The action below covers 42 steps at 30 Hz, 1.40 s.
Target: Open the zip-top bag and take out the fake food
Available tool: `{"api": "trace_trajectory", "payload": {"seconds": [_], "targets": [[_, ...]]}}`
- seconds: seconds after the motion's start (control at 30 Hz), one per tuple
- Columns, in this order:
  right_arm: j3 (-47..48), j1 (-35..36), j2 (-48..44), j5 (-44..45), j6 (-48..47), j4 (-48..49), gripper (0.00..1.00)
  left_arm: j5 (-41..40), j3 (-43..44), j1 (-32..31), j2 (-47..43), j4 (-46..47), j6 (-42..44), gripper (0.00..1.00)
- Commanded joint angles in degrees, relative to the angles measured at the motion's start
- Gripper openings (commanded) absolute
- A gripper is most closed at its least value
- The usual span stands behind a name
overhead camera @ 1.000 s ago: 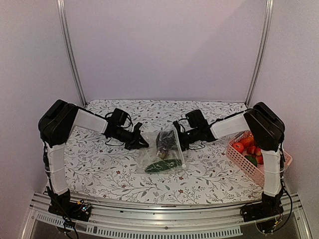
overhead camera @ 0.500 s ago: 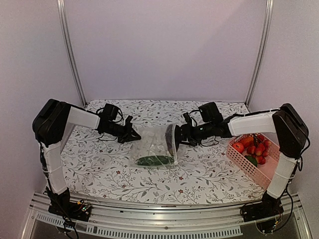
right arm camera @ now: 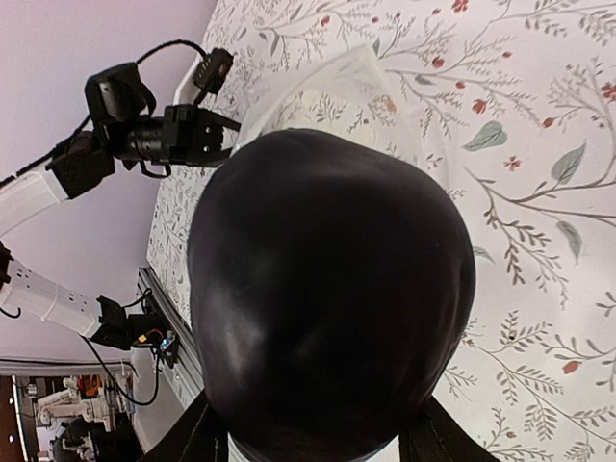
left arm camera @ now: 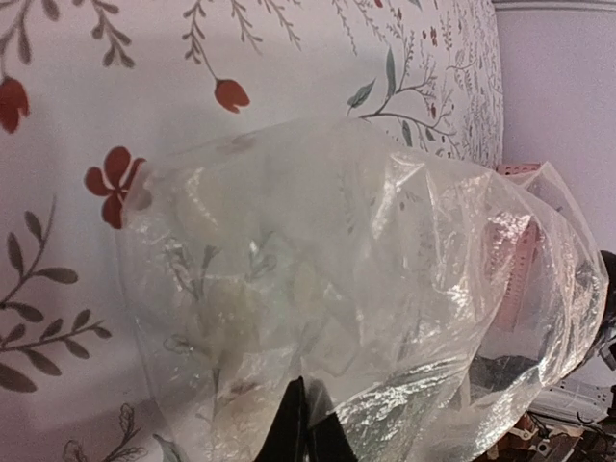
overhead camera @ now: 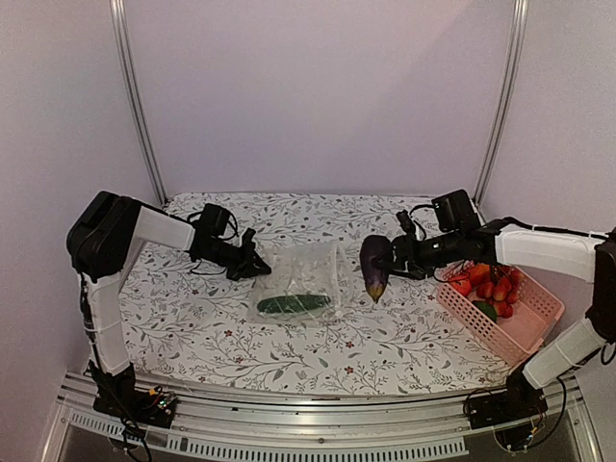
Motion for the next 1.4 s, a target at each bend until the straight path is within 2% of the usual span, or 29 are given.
{"api": "trace_trajectory", "payload": {"seconds": [0.0,0.23,0.43,0.57,0.73,0.87,1.07,1.23,1.37], "targets": [[-2.0,-8.5,-9.6,-0.4,-5.9,-9.6,0.39,0.1,2.1,0.3,1.7,-1.5,1.3,0.00],[3.2,-17.1,-15.1,7.1,-17.6,-26.1,0.39,0.6,2.7,0.3,2.4,-1.8,1.5,0.00],[5.3,-27.0,-16.9,11.3,-21.8,-33.5,0.39,0.6,2.9,0.3,2.5,-1.8,1.4,0.00],[4.8,-33.5,-19.7,14.3,-19.3,-37.0,0.39,0.7,3.3,0.3,2.8,-1.9,1.4,0.00],[2.2,-36.1,-25.2,18.0,-13.6,-38.8,0.43,1.1,4.0,0.3,3.5,-1.8,1.3,0.00],[-0.4,-37.7,-29.3,20.2,-9.2,-39.8,0.42,1.5,4.5,0.3,4.3,-1.7,1.3,0.00],[-0.6,-42.3,-31.1,24.1,-7.2,-43.2,0.44,2.0,4.9,0.3,4.6,-1.6,1.3,0.00],[-1.3,-48.6,-30.8,25.4,-8.0,-45.6,0.40,2.0,4.1,0.5,4.7,-0.7,1.2,0.00],[-1.8,-49.6,-29.7,29.1,-6.8,-46.4,0.41,2.4,3.9,0.6,5.0,-0.2,0.9,0.00]]}}
